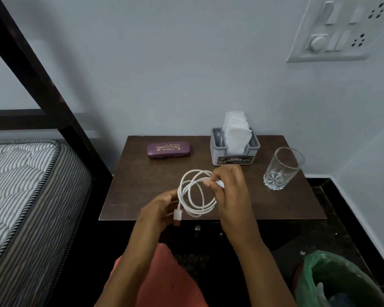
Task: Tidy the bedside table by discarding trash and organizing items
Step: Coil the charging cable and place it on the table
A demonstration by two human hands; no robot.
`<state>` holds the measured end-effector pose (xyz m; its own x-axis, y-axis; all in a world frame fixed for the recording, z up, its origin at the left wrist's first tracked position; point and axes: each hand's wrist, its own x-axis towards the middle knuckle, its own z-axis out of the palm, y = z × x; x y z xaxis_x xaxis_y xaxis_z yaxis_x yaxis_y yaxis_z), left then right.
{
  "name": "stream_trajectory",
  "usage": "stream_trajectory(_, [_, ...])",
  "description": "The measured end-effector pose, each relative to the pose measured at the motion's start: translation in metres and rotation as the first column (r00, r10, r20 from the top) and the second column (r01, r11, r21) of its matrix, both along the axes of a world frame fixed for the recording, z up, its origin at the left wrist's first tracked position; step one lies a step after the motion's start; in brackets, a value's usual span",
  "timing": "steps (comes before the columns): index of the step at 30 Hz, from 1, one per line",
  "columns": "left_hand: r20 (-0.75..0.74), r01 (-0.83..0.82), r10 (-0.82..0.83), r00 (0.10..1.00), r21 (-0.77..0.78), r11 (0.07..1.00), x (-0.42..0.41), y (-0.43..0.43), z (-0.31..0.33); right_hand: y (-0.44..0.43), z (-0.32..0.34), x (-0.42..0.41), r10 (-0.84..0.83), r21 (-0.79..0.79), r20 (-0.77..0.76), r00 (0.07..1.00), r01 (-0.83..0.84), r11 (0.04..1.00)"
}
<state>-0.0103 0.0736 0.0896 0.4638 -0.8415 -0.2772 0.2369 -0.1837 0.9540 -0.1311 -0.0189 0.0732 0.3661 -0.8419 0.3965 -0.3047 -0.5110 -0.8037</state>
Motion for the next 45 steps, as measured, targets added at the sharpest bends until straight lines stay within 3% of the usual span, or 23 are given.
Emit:
stream_trajectory(4, [0.152, -0.020, 0.034, 0.988, -0.098, 0.995, -0.008, -0.001, -0.005, 0.004, -0.001, 0.006, 0.023, -0.052, -0.019, 1.000, -0.024, 0.998])
stream_trajectory(6, [0.174, -0.046, 0.066, 0.983, -0.115, 0.992, -0.009, -0.001, -0.012, 0.005, -0.004, 0.007, 0.029, 0.001, 0.051, 0.998, -0.029, 1.000])
stream_trajectory(10, [0.152, -0.064, 0.079, 0.985, -0.105, 0.992, -0.006, -0.006, -0.021, 0.009, -0.007, 0.014, 0.025, 0.298, 0.191, 0.981, -0.082, 0.951])
stream_trajectory(13, [0.041, -0.040, 0.045, 0.998, -0.112, 0.993, -0.005, -0.006, -0.025, 0.009, -0.008, 0.016, 0.021, 0.573, 0.291, 0.957, -0.192, 0.797])
stream_trajectory(15, [-0.049, -0.012, 0.005, 0.999, -0.127, 0.992, -0.005, -0.007, -0.025, 0.007, -0.012, 0.015, 0.015, 0.662, 0.322, 0.947, -0.236, 0.711])
stream_trajectory(17, [-0.142, 0.014, -0.037, 0.989, -0.164, 0.986, -0.005, -0.009, -0.023, 0.008, -0.016, 0.018, 0.016, 0.678, 0.355, 0.935, -0.269, 0.684])
stream_trajectory(22, [-0.255, 0.020, -0.071, 0.964, -0.194, 0.981, -0.008, -0.015, -0.025, 0.008, -0.019, 0.027, -0.116, 0.642, 0.421, 0.899, -0.205, 0.739])
stream_trajectory(27, [-0.349, -0.055, -0.021, 0.937, -0.206, 0.977, -0.011, -0.020, -0.030, 0.005, -0.023, 0.032, -0.215, 0.758, 0.493, 0.843, -0.294, 0.583])
stream_trajectory(30, [-0.374, -0.144, 0.059, 0.926, -0.205, 0.968, -0.011, -0.026, -0.030, 0.003, -0.023, 0.032, -0.259, 0.761, 0.593, 0.763, -0.423, 0.492])
stream_trajectory(36, [-0.483, -0.125, -0.006, 0.876, -0.239, 0.963, -0.009, -0.032, -0.032, -0.003, -0.023, 0.023, -0.301, 0.720, 0.636, 0.710, -0.407, 0.562])
stream_trajectory(40, [-0.504, -0.135, -0.014, 0.864, -0.258, 0.957, -0.014, -0.034, -0.032, -0.005, -0.023, 0.025, -0.388, 0.729, 0.667, 0.636, -0.447, 0.519])
stream_trajectory(43, [-0.578, -0.209, 0.026, 0.815, -0.253, 0.945, -0.016, -0.035, -0.033, -0.003, -0.024, 0.029, -0.369, 0.740, 0.653, 0.662, -0.455, 0.495])
stream_trajectory(45, [-0.628, -0.240, 0.036, 0.778, -0.242, 0.940, -0.015, -0.034, -0.036, -0.001, -0.024, 0.032, -0.360, 0.744, 0.627, 0.691, -0.395, 0.539])
